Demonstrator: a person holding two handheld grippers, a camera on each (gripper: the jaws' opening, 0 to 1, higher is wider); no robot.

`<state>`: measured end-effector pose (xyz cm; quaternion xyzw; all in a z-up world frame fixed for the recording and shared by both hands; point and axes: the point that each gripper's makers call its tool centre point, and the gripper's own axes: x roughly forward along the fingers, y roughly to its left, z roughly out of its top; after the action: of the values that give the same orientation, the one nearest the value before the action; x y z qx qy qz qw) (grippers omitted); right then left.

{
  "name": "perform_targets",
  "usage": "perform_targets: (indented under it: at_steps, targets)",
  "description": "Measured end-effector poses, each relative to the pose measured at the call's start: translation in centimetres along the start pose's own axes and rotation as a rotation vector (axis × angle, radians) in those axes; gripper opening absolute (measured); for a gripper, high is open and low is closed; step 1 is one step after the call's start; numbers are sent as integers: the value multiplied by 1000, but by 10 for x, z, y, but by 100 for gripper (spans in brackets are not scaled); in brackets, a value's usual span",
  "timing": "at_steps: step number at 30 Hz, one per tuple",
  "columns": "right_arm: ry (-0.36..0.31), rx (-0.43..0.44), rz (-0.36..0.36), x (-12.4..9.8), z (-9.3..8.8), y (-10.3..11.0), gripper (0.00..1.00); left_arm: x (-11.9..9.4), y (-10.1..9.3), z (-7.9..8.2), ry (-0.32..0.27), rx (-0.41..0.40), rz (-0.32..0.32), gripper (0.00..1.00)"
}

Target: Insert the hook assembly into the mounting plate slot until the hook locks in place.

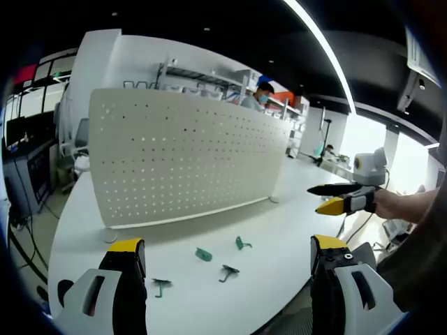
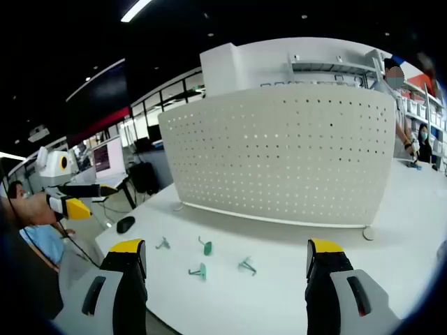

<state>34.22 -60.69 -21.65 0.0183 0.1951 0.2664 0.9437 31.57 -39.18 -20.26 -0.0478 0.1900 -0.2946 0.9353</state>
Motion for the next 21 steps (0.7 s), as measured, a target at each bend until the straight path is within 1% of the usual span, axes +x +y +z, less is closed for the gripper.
perform_targets:
  at_steps: [10, 21]
  targets:
    - [-3, -9, -3, 1, 2, -1, 97, 0, 1, 0, 4, 6, 1, 100]
    - [7, -18, -2, 1, -1, 0, 97, -1, 2, -2, 2, -2, 5, 100]
